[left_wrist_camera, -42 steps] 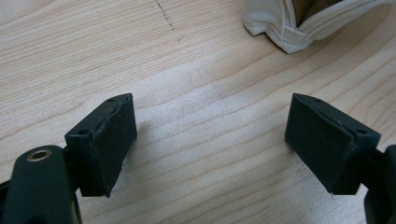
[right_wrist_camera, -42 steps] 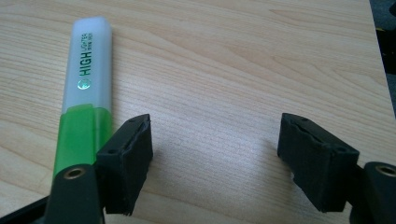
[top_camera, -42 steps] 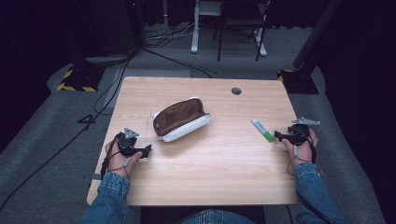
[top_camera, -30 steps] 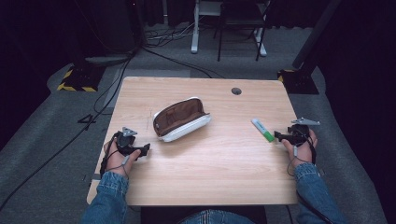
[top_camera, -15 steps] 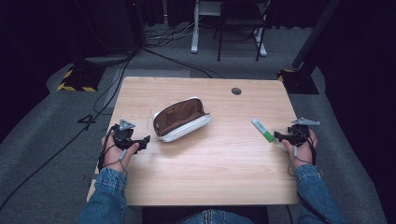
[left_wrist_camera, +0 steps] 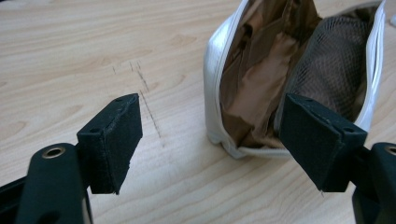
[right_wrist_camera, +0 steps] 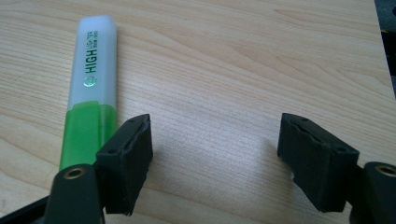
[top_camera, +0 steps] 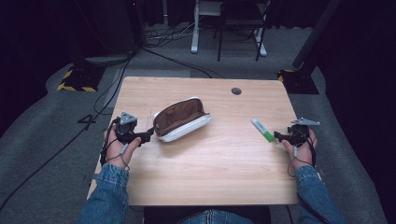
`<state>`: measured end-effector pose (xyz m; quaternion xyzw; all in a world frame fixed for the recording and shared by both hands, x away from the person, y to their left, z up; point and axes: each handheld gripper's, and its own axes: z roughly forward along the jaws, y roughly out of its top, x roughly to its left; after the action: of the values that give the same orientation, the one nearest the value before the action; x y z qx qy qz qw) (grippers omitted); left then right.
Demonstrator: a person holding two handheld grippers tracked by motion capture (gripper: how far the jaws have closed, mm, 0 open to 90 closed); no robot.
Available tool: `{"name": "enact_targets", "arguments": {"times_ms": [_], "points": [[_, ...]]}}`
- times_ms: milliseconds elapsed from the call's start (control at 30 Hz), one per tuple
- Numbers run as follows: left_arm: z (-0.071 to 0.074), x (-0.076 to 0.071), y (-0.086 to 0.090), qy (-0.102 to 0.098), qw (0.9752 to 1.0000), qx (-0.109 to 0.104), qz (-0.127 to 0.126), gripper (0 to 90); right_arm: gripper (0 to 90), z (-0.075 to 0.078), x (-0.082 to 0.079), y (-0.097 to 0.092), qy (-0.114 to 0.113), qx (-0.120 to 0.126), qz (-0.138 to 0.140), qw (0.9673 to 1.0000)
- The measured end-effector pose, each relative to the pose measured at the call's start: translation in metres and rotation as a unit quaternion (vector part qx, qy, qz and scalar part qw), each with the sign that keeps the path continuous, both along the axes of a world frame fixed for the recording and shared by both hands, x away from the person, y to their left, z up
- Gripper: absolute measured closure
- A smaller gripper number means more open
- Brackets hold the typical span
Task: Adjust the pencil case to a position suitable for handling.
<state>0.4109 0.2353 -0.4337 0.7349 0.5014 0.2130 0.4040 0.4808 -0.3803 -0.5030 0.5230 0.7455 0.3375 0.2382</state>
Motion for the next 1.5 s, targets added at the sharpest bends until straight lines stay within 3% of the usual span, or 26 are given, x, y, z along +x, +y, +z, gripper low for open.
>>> {"name": "enact_targets", "arguments": {"times_ms": [200,300,700,800,967,1500], "points": [[0.004,0.007,-0.003,-0.024,0.9997,-0.011,0.004,21.8,26.6,0.000,0.000,0.000,0.000,0.000,0.000,1.0000],[0.003,0.012,-0.002,-0.037,0.9989,-0.027,0.007,22.2,26.6,0.000,0.000,0.000,0.000,0.000,0.000,1.0000],[0.000,0.035,-0.012,-0.059,0.9977,-0.031,-0.004,21.6,26.6,0.000,0.000,0.000,0.000,0.000,0.000,1.0000],[-0.003,0.040,-0.014,-0.060,0.9978,-0.026,-0.007,21.5,26.6,0.000,0.000,0.000,0.000,0.000,0.000,1.0000],[-0.009,0.049,-0.021,-0.060,0.9974,-0.035,-0.021,22.4,26.6,0.000,0.000,0.000,0.000,0.000,0.001,1.0000],[-0.027,0.071,-0.033,-0.031,0.9978,-0.035,-0.048,29.3,26.7,0.000,-0.001,0.000,0.000,0.000,0.007,1.0000]]}}
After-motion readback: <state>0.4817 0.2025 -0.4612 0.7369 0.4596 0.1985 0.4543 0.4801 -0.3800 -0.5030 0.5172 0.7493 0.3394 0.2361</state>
